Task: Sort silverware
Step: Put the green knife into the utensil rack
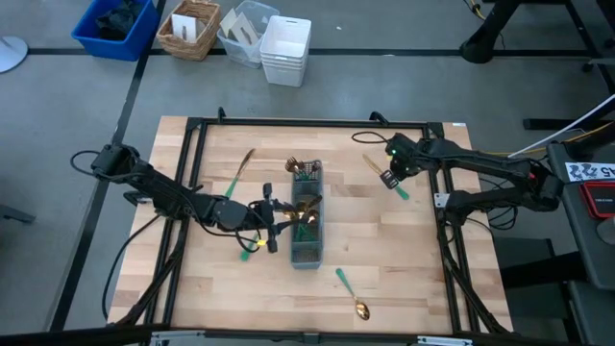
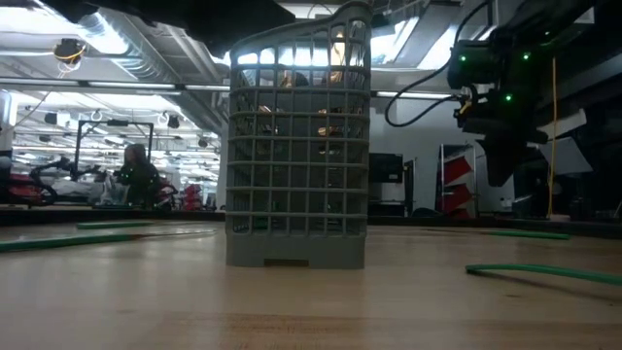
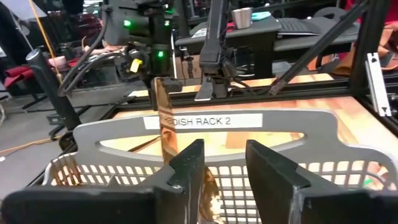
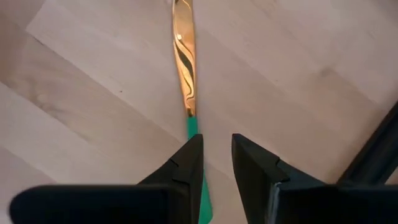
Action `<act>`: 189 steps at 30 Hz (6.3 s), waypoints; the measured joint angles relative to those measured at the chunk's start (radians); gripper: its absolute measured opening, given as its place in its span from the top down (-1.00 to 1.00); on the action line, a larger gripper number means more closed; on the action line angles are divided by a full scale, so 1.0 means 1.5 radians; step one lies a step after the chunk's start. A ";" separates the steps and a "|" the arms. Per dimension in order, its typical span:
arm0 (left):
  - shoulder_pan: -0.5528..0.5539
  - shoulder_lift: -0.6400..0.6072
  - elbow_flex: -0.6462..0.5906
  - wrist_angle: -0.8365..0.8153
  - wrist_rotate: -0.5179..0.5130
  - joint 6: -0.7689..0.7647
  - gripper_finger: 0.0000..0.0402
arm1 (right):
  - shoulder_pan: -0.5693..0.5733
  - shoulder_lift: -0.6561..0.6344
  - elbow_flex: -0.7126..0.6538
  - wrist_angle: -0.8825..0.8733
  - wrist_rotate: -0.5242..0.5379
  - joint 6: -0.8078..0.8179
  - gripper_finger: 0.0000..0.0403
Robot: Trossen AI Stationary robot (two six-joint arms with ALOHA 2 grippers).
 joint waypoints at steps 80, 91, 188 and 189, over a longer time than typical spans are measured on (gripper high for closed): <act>-0.010 -0.001 0.000 -0.037 0.000 -0.020 0.45 | 0.046 0.287 -0.003 0.058 -0.475 -0.111 0.98; -0.010 -0.001 0.000 -0.037 0.000 -0.019 0.45 | 0.046 0.286 -0.001 0.046 -0.425 -0.106 0.89; -0.178 0.282 0.093 0.104 0.157 -0.255 0.45 | 0.450 0.219 -0.058 0.195 -0.100 -0.057 0.87; -0.178 0.282 0.093 0.104 0.157 -0.255 0.45 | 0.450 0.219 -0.058 0.195 -0.100 -0.051 0.88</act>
